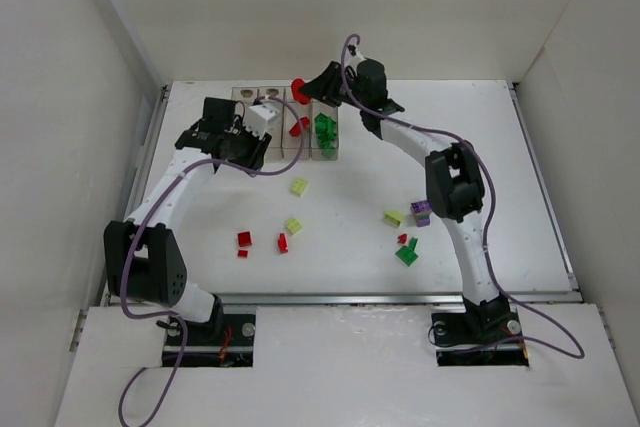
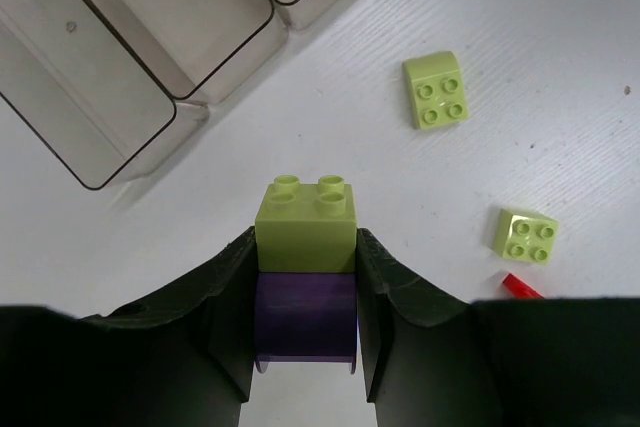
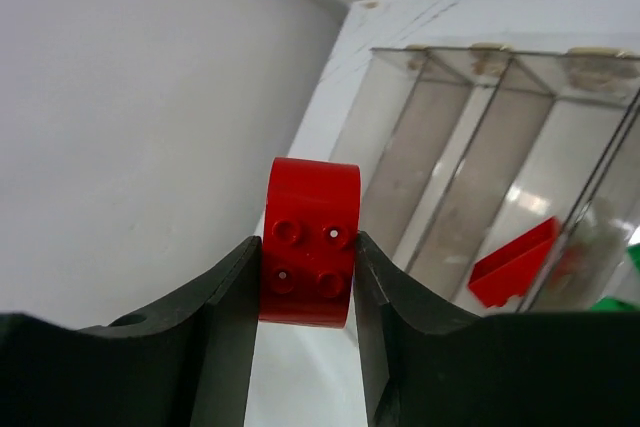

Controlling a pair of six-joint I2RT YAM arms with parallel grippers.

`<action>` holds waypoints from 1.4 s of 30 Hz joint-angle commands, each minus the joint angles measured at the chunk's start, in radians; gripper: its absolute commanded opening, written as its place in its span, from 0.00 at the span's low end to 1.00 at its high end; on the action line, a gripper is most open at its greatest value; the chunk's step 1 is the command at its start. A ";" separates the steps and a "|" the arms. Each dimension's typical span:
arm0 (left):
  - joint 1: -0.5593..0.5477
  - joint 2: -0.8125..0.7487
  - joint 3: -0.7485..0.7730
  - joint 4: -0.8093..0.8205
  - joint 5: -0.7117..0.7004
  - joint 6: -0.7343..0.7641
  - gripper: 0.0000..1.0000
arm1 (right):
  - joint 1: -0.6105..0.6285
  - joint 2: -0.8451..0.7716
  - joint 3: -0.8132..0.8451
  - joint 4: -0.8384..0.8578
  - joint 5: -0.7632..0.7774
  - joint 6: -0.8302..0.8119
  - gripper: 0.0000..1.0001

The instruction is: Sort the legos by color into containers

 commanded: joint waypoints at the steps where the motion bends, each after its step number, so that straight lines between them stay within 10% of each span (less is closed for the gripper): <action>1: 0.021 0.022 0.046 0.020 0.012 -0.020 0.00 | 0.024 0.059 0.104 -0.069 0.112 -0.071 0.14; 7: 0.021 0.031 0.055 0.029 0.012 -0.020 0.00 | 0.056 0.107 0.204 -0.183 0.162 -0.158 0.67; 9: 0.021 0.031 0.055 0.029 0.022 -0.020 0.00 | 0.056 0.079 0.169 -0.192 0.223 -0.158 1.00; 29: -0.092 -0.011 0.367 -0.321 0.500 0.340 0.00 | -0.005 -0.830 -0.655 -0.192 -0.405 -1.197 1.00; 42: -0.258 -0.117 0.376 -0.275 0.519 0.358 0.00 | 0.100 -0.910 -0.710 -0.232 -0.437 -1.326 0.62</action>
